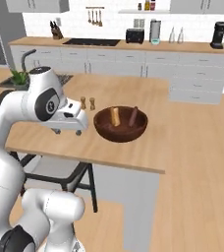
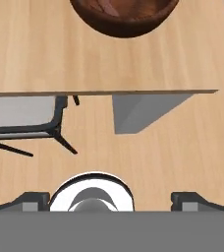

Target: Place one bun and one sausage from the bowl on each plate.

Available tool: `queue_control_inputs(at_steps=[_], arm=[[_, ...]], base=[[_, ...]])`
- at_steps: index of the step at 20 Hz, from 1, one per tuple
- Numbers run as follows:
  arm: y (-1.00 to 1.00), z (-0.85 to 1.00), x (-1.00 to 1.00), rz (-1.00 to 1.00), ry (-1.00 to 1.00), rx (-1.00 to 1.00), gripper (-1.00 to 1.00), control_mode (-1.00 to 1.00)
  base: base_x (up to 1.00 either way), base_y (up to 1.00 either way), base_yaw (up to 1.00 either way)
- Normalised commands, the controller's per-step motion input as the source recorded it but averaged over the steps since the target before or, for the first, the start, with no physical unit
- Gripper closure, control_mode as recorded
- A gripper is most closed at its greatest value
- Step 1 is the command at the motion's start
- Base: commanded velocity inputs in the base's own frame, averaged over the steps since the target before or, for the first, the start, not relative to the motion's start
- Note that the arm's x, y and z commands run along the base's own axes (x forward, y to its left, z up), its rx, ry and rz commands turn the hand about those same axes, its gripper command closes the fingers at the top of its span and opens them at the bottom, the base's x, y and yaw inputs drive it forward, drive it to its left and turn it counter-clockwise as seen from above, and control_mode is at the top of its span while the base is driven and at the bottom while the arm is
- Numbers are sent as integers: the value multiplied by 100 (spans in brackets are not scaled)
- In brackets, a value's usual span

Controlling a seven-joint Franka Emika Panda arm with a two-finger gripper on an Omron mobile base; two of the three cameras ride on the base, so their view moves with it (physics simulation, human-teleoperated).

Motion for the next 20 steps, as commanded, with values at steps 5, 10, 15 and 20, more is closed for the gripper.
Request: queue_control_inputs(at_steps=[5, 10, 15, 20], arm=[[0, 0, 0, 0, 0, 0, -100, 100], [0, 0, 2, 0, 0, 15, -100, -100], [10, -15, 54, 0, 0, 33, -100, -100], [37, -36, 100, -1, -2, 4, -100, -100]], base=[[88, -93, 0], [36, -16, 0], [0, 0, 0], [0, 0, 0]])
